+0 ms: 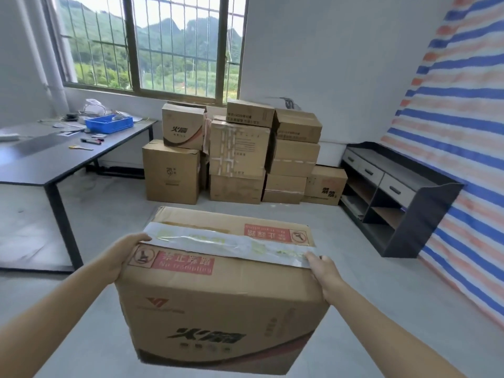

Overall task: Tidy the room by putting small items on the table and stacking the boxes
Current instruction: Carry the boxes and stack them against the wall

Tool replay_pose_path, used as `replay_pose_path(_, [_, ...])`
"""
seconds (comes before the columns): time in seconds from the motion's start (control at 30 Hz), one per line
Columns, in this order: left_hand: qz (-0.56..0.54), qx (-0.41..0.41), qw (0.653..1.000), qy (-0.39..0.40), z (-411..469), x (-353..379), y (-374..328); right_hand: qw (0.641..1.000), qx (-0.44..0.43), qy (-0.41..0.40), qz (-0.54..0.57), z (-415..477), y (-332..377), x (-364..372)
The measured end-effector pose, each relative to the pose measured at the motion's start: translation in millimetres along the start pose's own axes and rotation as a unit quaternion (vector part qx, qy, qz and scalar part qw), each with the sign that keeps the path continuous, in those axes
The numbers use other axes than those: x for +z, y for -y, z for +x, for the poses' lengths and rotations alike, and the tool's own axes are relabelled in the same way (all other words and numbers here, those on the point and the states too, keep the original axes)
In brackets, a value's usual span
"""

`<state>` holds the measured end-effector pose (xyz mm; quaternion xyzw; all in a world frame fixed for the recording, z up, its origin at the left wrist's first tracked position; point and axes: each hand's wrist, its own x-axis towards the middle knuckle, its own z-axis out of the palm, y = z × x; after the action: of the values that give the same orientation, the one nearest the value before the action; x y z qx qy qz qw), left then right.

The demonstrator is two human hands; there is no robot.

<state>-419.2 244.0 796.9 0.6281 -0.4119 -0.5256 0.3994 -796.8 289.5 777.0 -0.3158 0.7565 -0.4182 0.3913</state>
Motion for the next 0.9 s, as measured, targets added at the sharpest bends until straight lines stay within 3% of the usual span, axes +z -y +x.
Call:
replay_pose_path(0.17, [0.044,0.030,0.998,-0.042,81,-3,-50,0.998,-0.070,-0.008,-0.005,62,82,33])
replay_pose_path(0.43, [-0.032,0.087,0.992,-0.082,172,3,-75,0.995,-0.100,-0.016,-0.019,148,117,75])
replay_pose_path(0.67, [-0.068,0.064,0.990,-0.109,271,16,-84,0.994,-0.106,0.027,-0.028,263,158,123])
replay_pose_path(0.9, [-0.045,0.078,0.981,-0.170,396,23,-139,0.990,-0.088,0.106,0.000,406,227,201])
